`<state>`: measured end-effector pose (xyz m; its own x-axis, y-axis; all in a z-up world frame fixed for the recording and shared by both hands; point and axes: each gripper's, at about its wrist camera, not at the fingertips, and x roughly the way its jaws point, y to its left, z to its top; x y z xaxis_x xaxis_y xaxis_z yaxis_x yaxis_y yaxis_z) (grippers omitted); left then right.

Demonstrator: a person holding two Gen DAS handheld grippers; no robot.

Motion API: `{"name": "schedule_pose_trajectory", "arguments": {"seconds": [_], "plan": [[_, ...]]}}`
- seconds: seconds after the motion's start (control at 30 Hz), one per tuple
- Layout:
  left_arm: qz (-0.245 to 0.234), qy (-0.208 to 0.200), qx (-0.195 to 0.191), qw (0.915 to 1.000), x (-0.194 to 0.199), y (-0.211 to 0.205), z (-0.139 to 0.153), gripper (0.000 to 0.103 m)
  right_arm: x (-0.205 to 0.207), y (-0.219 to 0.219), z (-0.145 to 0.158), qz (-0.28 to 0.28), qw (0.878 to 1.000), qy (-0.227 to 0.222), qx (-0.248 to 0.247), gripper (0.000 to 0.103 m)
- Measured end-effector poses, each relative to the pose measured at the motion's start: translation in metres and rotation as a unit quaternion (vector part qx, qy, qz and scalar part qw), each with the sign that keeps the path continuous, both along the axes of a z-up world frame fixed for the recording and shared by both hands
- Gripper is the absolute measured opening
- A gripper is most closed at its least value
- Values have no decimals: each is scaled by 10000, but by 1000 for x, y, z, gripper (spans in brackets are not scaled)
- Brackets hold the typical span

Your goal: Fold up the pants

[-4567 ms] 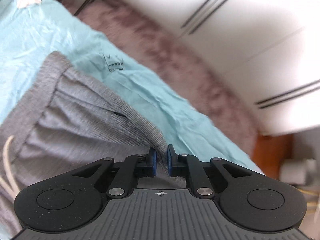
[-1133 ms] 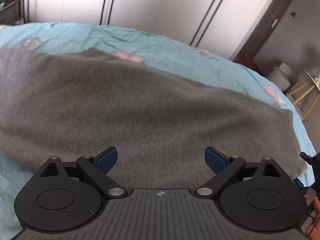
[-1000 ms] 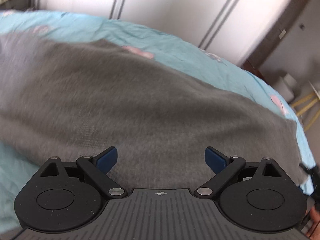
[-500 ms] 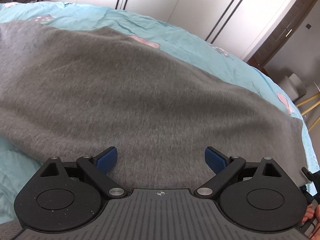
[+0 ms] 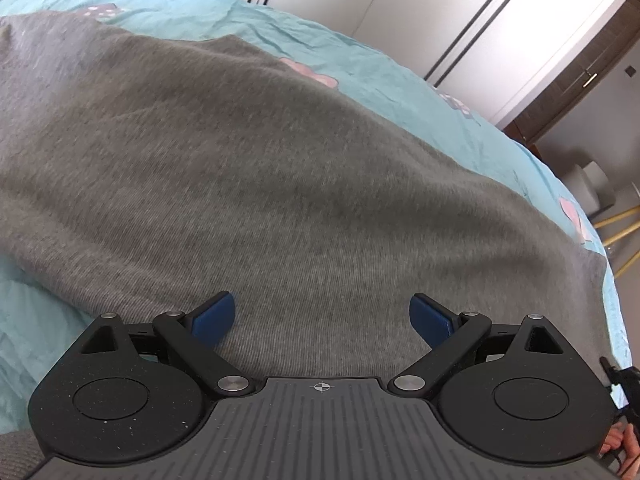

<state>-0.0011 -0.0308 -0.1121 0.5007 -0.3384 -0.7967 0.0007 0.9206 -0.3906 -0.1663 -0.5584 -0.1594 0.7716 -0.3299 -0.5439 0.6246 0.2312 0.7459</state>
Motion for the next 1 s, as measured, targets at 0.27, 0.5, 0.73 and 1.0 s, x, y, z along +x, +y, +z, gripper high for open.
{"name": "schedule_pose_trajectory", "arguments": {"seconds": [0.27, 0.5, 0.73, 1.0], "plan": [[59, 98, -105, 9999, -1, 4, 1, 98, 10, 3, 14, 146, 9983, 472, -318, 9], [136, 241, -286, 9992, -15, 28, 27, 98, 48, 25, 66, 639, 9785, 1406, -1370, 9], [917, -63, -735, 9930, -28, 102, 70, 98, 134, 172, 169, 2541, 8806, 1075, -3853, 8], [1232, -433, -272, 9911, -52, 157, 80, 100, 183, 377, 47, 5603, 6813, 1898, -4312, 10]]}}
